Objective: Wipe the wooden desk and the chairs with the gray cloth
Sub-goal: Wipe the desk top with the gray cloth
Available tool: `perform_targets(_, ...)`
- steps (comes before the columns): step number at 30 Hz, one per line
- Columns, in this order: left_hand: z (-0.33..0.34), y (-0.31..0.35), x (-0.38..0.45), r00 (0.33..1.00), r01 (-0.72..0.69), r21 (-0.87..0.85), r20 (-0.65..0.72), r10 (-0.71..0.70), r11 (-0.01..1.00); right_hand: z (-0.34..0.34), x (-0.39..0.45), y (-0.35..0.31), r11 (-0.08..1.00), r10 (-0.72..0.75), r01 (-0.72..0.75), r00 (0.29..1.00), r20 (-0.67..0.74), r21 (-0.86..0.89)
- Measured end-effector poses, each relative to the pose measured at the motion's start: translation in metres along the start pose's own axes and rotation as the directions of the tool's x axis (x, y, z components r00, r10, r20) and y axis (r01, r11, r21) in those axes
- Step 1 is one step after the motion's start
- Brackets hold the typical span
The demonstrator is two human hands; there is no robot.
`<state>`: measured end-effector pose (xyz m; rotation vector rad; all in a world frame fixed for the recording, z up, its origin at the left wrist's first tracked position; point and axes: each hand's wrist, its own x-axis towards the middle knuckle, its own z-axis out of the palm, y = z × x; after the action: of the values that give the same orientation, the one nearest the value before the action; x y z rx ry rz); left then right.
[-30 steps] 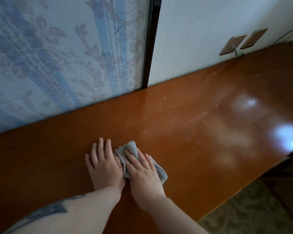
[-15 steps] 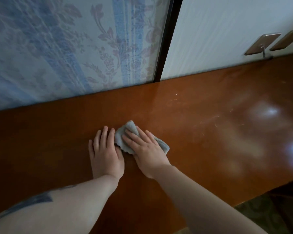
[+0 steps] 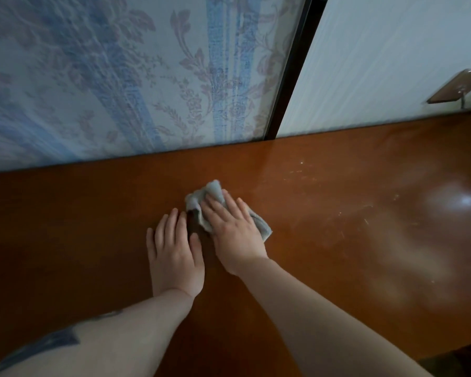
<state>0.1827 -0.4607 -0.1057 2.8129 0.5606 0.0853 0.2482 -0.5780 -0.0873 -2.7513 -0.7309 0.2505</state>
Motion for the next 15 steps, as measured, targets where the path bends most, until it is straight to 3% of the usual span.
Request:
perform_targets(2,0.0,0.001,0.0,1.0,-0.002,0.002,0.006,0.002,1.0,-0.002,-0.004,0.021,0.972,0.237,-0.234,0.967,-0.095,0.033)
perform_targets(4,0.001,0.0,0.0,1.0,-0.006,-0.004,0.006,0.007,1.0,0.001,-0.025,0.028,0.93,0.367,-0.364,0.911,-0.189,0.051)
perform_targets(6,0.001,0.0,0.0,1.0,-0.011,-0.009,0.007,0.011,1.0,0.008,-0.047,0.013,0.944,0.327,-0.328,0.921,-0.214,0.032)
perform_targets(8,0.001,-0.002,0.0,1.0,-0.017,-0.007,0.013,0.017,1.0,0.014,-0.051,-0.009,0.993,0.114,-0.113,0.986,-0.122,0.018)
perform_targets(10,0.001,-0.002,0.001,1.0,-0.023,-0.011,0.006,0.023,1.0,0.01,-0.03,-0.023,0.995,-0.096,0.096,0.995,-0.012,0.003)
perform_targets(11,0.001,-0.002,0.001,1.0,-0.017,-0.023,-0.004,0.017,1.0,0.005,-0.014,-0.023,0.992,-0.125,0.125,0.992,0.016,0.013)
perform_targets(13,0.0,-0.001,0.001,1.0,0.001,-0.039,-0.008,-0.002,0.999,0.0,0.01,-0.008,0.996,-0.083,0.084,0.996,0.021,-0.016)
perform_targets(15,-0.002,0.0,0.0,1.0,0.002,-0.024,0.01,-0.001,1.0,-0.006,0.01,0.017,0.994,0.112,-0.112,0.993,-0.027,-0.014)
